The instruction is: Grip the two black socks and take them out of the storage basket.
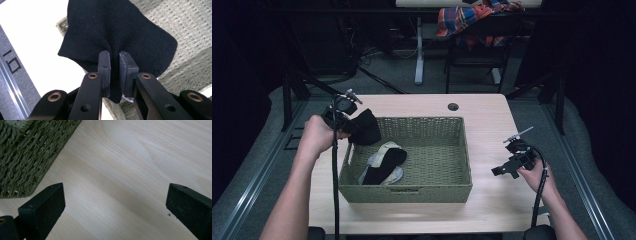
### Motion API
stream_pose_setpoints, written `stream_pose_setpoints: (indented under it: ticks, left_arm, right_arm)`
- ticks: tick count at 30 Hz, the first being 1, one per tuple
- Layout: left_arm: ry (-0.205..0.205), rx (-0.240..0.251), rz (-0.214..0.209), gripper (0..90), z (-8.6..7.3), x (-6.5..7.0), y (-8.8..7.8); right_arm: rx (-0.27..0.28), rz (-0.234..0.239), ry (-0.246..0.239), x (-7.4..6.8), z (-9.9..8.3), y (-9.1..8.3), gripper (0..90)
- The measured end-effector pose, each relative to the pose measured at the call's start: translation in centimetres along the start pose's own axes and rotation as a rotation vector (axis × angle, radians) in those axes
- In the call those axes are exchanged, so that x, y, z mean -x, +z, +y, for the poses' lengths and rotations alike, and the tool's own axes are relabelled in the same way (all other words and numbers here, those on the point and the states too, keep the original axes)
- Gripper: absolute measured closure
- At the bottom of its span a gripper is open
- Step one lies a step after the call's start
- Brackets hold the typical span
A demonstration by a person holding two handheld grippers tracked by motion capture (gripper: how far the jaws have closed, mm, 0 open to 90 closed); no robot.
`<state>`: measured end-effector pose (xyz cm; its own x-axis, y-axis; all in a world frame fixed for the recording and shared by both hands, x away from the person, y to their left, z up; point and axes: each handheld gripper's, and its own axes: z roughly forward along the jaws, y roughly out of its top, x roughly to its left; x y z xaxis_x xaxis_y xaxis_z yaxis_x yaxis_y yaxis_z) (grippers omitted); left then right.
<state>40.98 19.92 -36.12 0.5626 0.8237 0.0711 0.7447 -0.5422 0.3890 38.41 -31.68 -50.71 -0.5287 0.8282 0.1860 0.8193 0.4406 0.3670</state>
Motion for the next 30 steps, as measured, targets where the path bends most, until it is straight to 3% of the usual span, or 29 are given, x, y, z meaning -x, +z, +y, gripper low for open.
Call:
stream_pose_setpoints:
  ticks: [15, 17, 18, 26, 28, 30]
  left_arm:
    - [-0.077, 0.013, 0.033, 81.1, -2.6, -3.0, -1.4]
    - [-0.092, 0.015, 0.038, 81.2, -3.0, -3.4, -1.5]
    - [-0.098, 0.015, 0.042, 81.1, -3.3, -3.6, -1.5]
    - [-0.156, -0.001, 0.074, 81.2, -4.9, -5.2, -1.3]
    - [-0.167, -0.003, 0.078, 81.1, -5.3, -5.5, -1.0]
    - [-0.173, -0.014, 0.085, 81.1, -5.7, -5.9, -0.7]
  right_arm:
    - [0.009, 0.003, 0.014, -0.1, 0.0, 0.1, 2.0]
    - [-0.017, 0.008, -0.010, 0.0, 0.1, -0.1, 2.0]
    - [0.006, 0.005, 0.011, -0.1, 0.0, 0.1, 2.0]
    - [0.006, 0.004, 0.010, -0.1, 0.0, 0.0, 2.1]
    - [-0.019, 0.001, -0.012, 0.1, 0.1, -0.1, 2.1]
    - [0.005, -0.009, 0.010, -0.1, 0.0, 0.1, 2.1]
